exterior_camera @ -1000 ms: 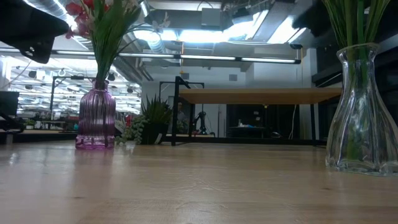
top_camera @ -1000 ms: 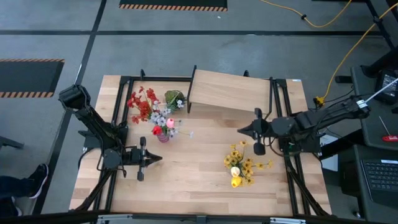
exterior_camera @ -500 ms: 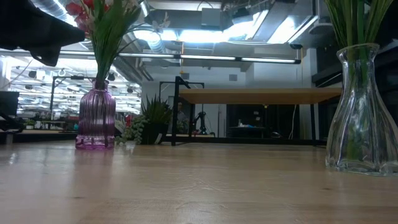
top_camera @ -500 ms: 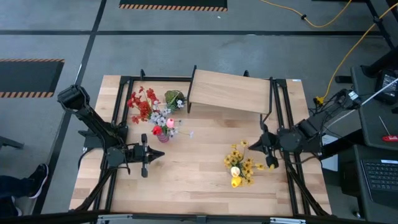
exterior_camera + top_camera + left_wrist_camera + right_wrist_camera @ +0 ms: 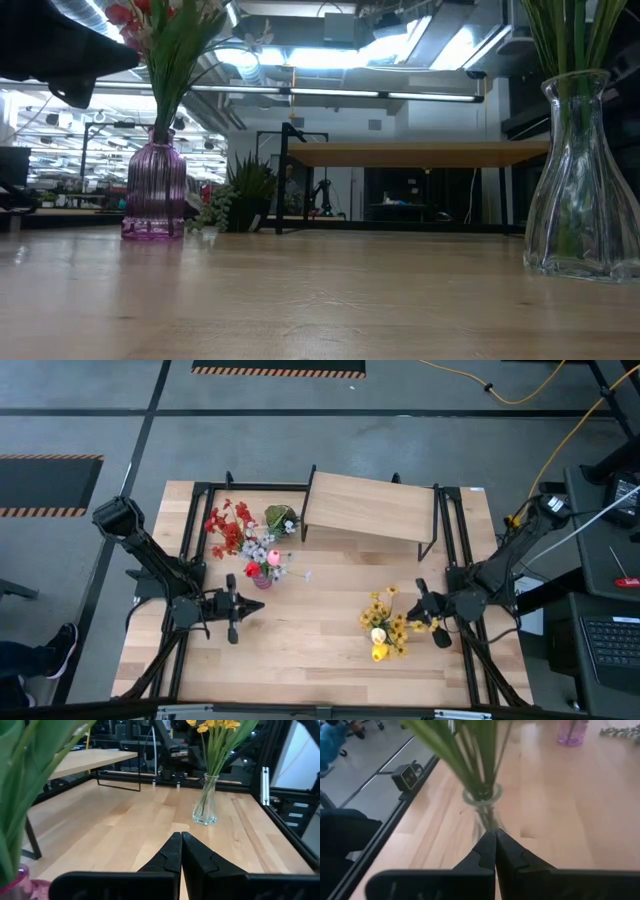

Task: Pick and place flowers into a vace then onto a shelf
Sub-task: Put the transparent vase with flowers on the shelf

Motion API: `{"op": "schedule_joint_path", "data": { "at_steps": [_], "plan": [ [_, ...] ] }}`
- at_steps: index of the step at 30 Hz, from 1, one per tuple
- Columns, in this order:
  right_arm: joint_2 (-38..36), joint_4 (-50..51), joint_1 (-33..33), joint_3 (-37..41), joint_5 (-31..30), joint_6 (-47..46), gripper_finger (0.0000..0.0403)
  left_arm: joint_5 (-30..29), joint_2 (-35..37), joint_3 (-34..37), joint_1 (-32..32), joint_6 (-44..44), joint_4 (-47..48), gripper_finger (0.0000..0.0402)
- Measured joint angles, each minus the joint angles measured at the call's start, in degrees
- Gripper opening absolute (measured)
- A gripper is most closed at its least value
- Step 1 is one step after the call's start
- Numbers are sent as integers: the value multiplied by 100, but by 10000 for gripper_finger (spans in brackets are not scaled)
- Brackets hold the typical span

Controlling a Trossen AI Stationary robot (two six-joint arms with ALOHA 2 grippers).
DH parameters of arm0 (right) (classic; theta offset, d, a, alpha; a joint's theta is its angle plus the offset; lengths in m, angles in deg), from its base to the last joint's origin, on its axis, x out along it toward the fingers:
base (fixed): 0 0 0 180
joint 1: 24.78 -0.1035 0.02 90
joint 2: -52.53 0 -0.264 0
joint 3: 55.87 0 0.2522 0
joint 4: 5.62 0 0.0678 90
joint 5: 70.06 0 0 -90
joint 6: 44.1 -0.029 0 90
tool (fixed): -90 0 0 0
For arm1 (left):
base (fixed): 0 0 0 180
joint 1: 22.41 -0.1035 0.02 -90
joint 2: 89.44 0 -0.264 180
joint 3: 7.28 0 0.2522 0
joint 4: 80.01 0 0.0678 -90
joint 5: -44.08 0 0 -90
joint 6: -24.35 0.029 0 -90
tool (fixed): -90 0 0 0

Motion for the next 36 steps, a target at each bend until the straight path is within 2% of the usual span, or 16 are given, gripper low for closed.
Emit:
{"op": "schedule_joint_path", "data": {
  "at_steps": [4, 12, 18, 22, 25, 30, 36],
  "plan": [
    [390, -321, -150, 0, -4, 32, 0, -230, 0, 0, 0, -10, 0, 2],
    [1015, -1130, -413, 25, -364, 751, 6, -420, 0, 0, 0, -14, 1, 2],
    [1022, -1898, -590, 536, -786, 853, 6, -607, 0, 0, 0, -14, 1, 2],
    [999, -2896, -605, 924, -819, 1007, 5, -724, 0, 0, -6, -12, 0, 3],
    [999, -3013, -605, 994, -819, 1025, 12, -724, 0, 0, -4, -5, 2, 2],
    [1015, -2998, -604, 994, -819, 1182, 44, -822, 0, 0, -2, -10, 1, 2],
    [1014, -2886, -601, 992, -819, 1019, 115, -1008, 0, 0, -2, -10, 2, 3]
  ]
}}
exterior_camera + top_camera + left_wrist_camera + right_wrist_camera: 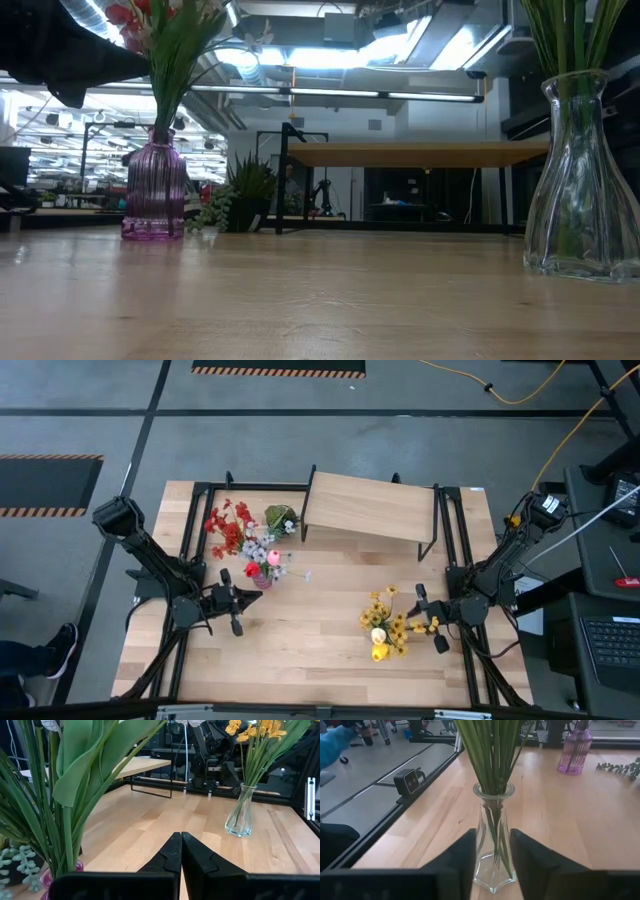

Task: Pick and place flowers into a vace then onto a shelf
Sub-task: Put the transparent vase with flowers on the shelf

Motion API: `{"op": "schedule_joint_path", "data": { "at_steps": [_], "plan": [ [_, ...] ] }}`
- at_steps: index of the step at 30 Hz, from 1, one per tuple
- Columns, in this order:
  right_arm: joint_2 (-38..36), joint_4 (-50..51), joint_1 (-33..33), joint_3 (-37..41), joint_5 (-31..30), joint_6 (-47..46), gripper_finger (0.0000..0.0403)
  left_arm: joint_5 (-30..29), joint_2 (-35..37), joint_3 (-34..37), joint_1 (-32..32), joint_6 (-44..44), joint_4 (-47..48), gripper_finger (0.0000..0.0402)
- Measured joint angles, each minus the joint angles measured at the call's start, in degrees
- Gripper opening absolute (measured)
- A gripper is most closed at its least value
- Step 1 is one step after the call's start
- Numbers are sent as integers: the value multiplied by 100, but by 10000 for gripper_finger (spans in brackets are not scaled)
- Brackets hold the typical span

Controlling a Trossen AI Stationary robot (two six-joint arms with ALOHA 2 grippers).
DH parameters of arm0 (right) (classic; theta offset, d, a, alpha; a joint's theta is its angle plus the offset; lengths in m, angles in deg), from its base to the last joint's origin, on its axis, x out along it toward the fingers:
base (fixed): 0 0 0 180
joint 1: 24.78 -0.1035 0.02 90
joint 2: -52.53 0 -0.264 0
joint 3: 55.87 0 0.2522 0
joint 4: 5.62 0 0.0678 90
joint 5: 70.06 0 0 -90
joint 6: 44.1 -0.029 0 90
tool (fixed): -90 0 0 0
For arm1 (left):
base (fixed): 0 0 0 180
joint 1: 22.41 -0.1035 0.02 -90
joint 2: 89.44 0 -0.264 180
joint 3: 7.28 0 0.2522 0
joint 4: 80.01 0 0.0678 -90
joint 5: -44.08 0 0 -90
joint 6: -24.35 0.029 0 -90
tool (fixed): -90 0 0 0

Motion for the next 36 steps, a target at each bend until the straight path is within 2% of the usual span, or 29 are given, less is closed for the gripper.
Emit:
{"op": "schedule_joint_path", "data": {
  "at_steps": [7, 13, 20, 25, 29, 32, 36],
  "plan": [
    [28, 22, 51, 0, 1, -22, 204, 0, 0, 0, 0, 0, 0, 3],
    [403, -185, 270, 0, 2, -157, 248, 17, 0, 0, 0, 9, 0, 3],
    [1239, -1269, 376, -59, 157, 77, 249, 31, 0, 0, 1, 7, 68, 3],
    [1925, -1270, 376, -424, 154, -61, 247, 64, 0, 1, 1, 0, 84, 2],
    [2443, -1265, 376, -810, 20, 202, 247, 177, 0, 2, 0, 5, 85, 3],
    [2688, -1277, 376, -984, -291, 243, 247, 190, 0, 2, 1, 7, 85, 2],
    [2876, -1309, 471, -1104, -301, -110, 247, 384, 0, 0, 0, 11, 87, 3]
  ]
}}
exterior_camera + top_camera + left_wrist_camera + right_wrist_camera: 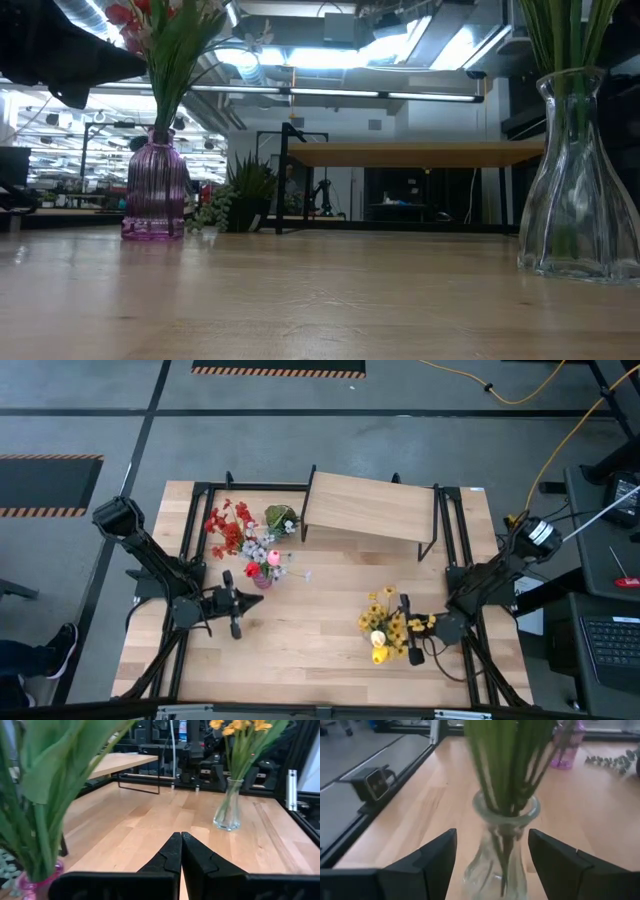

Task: Pick and place flowers into a vace then onto a shelf
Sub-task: Put the transparent vase with flowers on the shelf

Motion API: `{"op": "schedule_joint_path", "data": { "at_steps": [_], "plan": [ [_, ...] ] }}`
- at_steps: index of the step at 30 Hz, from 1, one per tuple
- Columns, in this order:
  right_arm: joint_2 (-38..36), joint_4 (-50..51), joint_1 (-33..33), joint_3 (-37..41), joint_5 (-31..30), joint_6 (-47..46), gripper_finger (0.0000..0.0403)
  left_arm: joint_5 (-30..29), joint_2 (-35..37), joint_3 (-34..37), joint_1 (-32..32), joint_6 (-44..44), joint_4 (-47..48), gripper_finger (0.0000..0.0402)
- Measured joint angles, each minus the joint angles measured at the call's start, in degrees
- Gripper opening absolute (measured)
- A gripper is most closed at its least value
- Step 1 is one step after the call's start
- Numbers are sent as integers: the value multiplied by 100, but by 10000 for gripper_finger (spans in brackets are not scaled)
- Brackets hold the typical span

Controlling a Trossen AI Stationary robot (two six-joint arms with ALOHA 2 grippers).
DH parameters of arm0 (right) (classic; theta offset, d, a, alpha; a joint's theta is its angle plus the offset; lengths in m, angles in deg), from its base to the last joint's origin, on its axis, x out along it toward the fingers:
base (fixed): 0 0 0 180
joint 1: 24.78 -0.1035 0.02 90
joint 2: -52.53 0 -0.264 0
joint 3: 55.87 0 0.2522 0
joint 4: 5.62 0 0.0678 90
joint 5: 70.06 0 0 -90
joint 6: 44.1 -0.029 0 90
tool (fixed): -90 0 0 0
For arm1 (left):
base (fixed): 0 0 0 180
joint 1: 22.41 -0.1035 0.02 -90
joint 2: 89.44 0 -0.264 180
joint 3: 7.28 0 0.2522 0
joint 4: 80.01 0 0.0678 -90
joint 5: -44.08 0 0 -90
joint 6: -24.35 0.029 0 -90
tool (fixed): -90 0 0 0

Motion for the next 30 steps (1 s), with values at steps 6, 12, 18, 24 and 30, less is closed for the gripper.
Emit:
{"op": "schedule_joint_path", "data": {
  "at_steps": [6, 12, 18, 24, 30],
  "plan": [
    [311, -197, 244, -155, -3, -203, 247, 80, 0, 2, 0, 2, 15, 3],
    [539, -371, 394, -271, -3, -64, 247, 170, -2, 2, 2, 2, 131, 2],
    [546, -477, 417, -274, -1, -72, 203, 419, -2, 4, 5, 2, 190, 2],
    [543, -481, 417, -273, -18, -68, 110, 445, -2, 4, 11, 2, 307, 2],
    [499, -460, 428, -268, -1, -53, 110, 448, -2, 4, 11, 2, 308, 3]
  ]
}}
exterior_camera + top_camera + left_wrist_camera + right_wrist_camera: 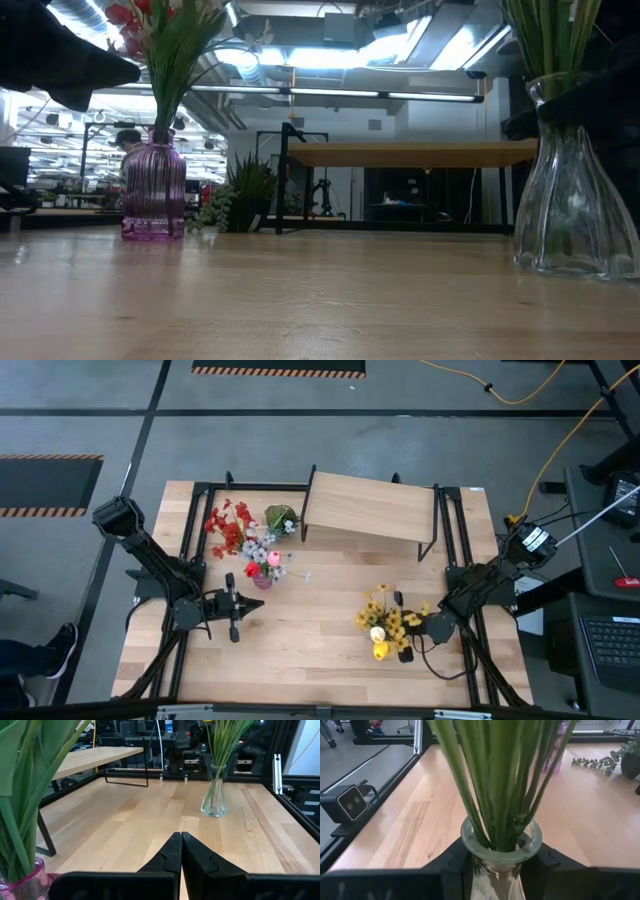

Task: Pick and place flowers into a vace then onto a shelf
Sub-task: Put the transparent vase with flowers on the shelf

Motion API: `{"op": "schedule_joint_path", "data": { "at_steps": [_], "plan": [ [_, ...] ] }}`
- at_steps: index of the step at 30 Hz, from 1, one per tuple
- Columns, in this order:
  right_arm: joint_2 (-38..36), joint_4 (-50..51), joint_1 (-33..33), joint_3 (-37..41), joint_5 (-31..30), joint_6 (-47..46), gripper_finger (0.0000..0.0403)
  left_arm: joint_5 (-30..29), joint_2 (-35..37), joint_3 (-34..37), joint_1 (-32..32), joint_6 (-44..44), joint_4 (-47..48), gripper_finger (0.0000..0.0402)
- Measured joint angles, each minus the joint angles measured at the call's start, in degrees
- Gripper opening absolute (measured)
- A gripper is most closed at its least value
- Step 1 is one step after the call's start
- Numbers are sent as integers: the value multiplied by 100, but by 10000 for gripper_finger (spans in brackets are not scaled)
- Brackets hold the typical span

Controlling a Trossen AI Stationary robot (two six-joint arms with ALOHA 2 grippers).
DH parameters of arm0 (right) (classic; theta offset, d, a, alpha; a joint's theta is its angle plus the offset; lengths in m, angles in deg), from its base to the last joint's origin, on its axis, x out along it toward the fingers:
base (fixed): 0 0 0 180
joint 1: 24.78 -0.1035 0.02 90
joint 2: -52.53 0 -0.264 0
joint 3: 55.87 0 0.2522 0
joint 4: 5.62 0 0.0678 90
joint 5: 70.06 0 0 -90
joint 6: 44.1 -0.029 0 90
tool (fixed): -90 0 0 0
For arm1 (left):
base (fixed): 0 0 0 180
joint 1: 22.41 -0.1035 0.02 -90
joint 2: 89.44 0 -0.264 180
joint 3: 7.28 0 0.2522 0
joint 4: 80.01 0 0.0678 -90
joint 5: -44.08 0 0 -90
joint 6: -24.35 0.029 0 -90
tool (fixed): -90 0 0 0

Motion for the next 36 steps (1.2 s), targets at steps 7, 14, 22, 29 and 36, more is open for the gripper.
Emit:
{"op": "schedule_joint_path", "data": {
  "at_steps": [7, 14, 22, 29, 36],
  "plan": [
    [-529, 34, 183, 5, 17, 695, 110, 81, 0, 0, 0, -71, -2, 3],
    [-1894, 1034, 467, 5, 121, 1058, 110, 82, 0, 0, 0, -250, 35, 3],
    [-3601, 2271, 1074, 5, 507, 1444, 110, 82, 0, 0, 0, -256, 36, 3],
    [-4359, 3614, 1628, -359, 664, 1660, 110, 80, 0, 0, 0, -88, 33, 4],
    [-4408, 5455, 2279, -1509, 646, 1654, 110, 67, 0, 0, 0, -13, 33, 3]
  ]
}}
